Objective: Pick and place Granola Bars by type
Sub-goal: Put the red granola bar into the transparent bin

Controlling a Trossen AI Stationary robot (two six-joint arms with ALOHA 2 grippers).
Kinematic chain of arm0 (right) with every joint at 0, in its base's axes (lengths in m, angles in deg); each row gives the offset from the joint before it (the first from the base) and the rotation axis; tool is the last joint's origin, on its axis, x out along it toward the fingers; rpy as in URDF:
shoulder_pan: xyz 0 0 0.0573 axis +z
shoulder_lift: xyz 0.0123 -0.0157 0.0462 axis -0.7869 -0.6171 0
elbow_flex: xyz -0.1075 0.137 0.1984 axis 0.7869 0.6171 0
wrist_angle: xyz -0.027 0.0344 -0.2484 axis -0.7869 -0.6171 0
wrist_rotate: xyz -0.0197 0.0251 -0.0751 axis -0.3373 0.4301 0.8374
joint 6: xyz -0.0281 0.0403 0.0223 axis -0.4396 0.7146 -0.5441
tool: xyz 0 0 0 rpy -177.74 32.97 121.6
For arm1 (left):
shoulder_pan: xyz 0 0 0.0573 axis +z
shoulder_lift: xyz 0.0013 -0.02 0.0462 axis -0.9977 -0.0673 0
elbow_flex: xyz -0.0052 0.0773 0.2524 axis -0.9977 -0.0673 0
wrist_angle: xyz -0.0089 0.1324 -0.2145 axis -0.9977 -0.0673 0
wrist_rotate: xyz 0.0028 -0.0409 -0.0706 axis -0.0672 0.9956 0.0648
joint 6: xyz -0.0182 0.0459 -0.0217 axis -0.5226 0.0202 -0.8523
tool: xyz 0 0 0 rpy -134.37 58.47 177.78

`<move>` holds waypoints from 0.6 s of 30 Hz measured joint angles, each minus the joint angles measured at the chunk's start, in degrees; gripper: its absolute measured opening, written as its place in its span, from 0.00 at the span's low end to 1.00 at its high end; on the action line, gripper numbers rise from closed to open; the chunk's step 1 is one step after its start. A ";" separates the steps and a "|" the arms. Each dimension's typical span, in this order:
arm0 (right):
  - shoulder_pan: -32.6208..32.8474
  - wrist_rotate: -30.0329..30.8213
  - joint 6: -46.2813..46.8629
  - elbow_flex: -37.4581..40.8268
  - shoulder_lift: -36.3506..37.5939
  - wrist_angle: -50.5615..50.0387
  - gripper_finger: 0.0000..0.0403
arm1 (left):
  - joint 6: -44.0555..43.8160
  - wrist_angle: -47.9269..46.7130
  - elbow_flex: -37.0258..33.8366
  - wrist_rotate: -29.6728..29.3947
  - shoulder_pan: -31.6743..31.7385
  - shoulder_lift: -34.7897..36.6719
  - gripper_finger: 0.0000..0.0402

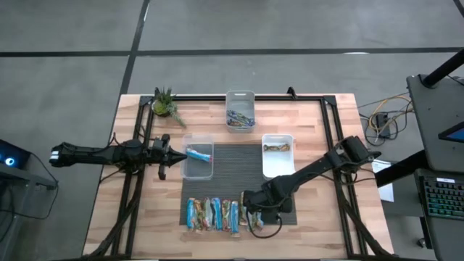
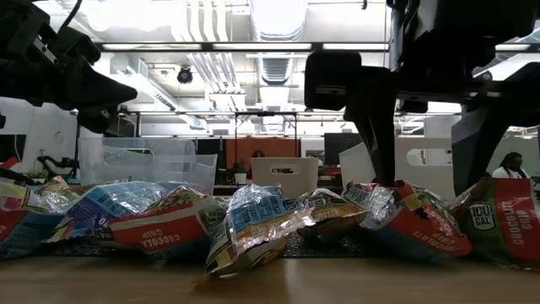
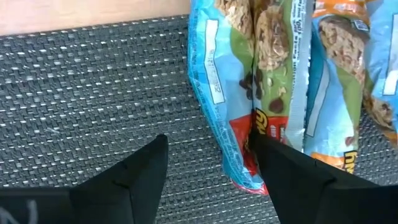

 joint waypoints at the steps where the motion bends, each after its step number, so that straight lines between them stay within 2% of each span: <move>1: -0.14 -0.04 0.00 0.10 0.00 0.13 0.57 | 0.01 0.00 -0.01 -0.02 0.01 0.00 0.00; 18: -0.17 -0.78 0.61 0.51 0.00 0.59 0.55 | 0.00 0.00 -0.02 -0.02 0.00 -0.01 0.00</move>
